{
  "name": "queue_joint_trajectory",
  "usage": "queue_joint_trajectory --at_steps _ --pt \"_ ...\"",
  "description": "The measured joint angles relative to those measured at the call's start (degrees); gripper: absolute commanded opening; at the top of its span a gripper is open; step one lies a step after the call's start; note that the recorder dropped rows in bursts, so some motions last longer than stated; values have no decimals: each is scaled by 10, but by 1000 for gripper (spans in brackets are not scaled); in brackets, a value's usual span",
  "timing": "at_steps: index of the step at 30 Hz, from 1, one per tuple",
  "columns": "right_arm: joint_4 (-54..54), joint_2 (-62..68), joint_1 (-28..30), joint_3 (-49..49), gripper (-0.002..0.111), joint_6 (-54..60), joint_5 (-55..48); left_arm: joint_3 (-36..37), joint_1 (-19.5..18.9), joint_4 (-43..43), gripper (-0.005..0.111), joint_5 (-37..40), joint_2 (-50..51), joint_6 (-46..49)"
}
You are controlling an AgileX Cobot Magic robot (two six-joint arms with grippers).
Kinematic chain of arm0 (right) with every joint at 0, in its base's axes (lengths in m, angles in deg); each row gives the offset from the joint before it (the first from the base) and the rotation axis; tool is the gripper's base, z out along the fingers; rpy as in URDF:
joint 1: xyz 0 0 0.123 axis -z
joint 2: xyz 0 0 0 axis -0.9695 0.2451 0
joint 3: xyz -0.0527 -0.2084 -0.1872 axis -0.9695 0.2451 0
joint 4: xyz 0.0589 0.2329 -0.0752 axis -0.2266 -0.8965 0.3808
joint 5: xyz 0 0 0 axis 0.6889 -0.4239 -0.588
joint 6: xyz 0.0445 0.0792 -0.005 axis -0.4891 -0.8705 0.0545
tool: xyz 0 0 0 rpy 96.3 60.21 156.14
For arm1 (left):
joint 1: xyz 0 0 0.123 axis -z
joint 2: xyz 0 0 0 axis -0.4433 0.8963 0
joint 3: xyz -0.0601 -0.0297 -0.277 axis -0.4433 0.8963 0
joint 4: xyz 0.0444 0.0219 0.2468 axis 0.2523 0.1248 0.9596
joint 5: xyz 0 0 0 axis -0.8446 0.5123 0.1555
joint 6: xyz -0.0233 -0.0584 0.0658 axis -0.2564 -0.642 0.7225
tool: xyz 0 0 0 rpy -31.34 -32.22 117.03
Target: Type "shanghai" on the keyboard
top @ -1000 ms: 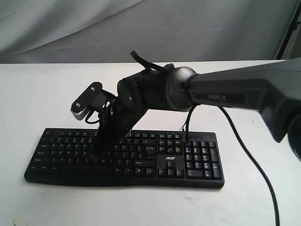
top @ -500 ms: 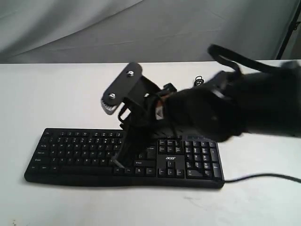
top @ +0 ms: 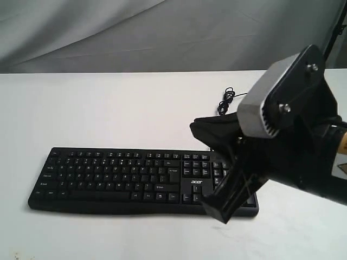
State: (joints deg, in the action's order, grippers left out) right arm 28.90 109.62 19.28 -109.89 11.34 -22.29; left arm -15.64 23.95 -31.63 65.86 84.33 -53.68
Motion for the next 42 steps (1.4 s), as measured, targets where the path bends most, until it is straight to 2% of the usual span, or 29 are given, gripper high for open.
queue_joint_trajectory --at_steps 8,10,13,21,31,36,42 --pt "-4 -1 0 0 0 13 79 0 0 0 0 0 0 0" --pt "-4 -5 16 0 0 9 83 0 0 0 0 0 0 0" --pt "-5 -23 69 0 0 -29 79 0 0 0 0 0 0 0" --pt "5 -162 279 10 0 -78 -34 0 0 0 0 0 0 0" --pt "14 -396 505 133 0 -51 -57 0 0 0 0 0 0 0" --pt "16 -473 569 216 0 -74 -62 0 0 0 0 0 0 0" --pt "18 -541 589 300 0 -134 -65 0 0 0 0 0 0 0"
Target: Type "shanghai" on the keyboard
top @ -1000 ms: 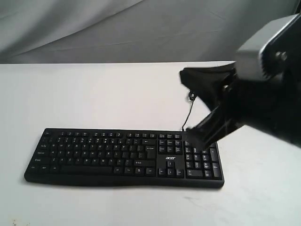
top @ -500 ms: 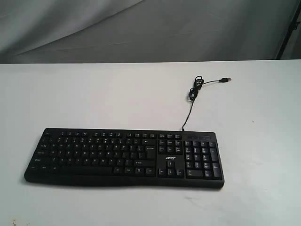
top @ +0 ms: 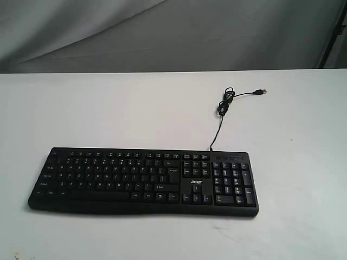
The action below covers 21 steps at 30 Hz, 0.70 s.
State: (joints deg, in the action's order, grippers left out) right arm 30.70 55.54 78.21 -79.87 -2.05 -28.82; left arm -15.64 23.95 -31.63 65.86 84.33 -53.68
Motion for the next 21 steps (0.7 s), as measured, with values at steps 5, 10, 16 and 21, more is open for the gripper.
queue_joint_trajectory --at_steps 5,10,16,21 --pt "1 -35 0 33 0 -38 -9 0 0 0 0 0 0 0" --pt "42 -59 0 35 0 -44 -62 0 0 0 0 0 0 0" --pt "69 -64 0 35 0 -44 -135 0 0 0 0 0 0 0" --pt "75 -64 0 35 0 -44 -152 0 0 0 0 0 0 0"
